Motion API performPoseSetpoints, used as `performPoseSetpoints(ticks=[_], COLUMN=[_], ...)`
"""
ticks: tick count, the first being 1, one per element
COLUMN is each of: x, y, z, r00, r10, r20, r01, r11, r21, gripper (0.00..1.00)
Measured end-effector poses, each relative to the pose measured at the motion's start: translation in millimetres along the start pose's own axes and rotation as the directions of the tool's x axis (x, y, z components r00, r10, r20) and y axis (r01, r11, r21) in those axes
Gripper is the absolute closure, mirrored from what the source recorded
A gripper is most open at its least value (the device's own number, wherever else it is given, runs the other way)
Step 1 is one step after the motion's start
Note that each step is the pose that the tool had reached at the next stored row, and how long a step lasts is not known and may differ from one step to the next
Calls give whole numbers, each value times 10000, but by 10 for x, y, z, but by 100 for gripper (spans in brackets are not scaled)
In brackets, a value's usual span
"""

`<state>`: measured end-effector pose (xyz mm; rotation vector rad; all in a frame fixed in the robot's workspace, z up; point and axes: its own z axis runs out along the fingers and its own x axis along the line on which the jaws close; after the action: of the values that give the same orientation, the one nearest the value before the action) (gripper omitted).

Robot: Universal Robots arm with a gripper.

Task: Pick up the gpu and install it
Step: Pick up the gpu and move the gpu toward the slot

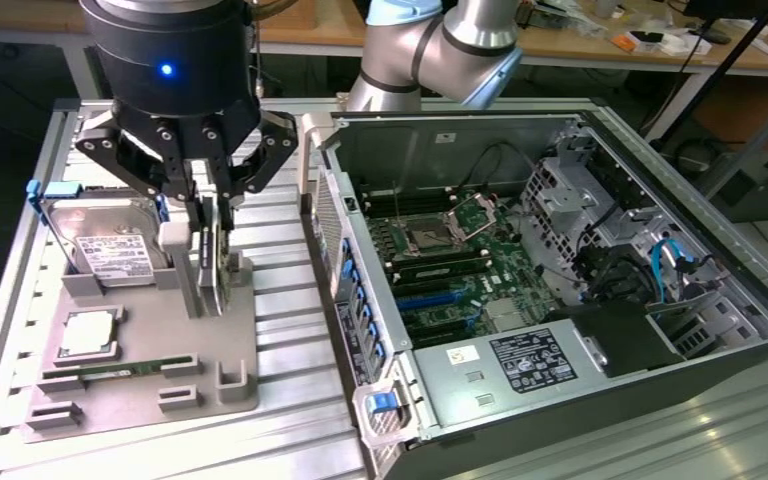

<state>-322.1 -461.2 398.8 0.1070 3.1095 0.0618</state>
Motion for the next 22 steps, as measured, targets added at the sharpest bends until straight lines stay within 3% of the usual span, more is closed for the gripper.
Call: performPoseSetpoints(ticks=[22], x=[-11], y=[15], z=[-364], r00=[10000], r10=[0], r20=[-16], r01=[0], r11=[10000], r21=[1], gripper=[73])
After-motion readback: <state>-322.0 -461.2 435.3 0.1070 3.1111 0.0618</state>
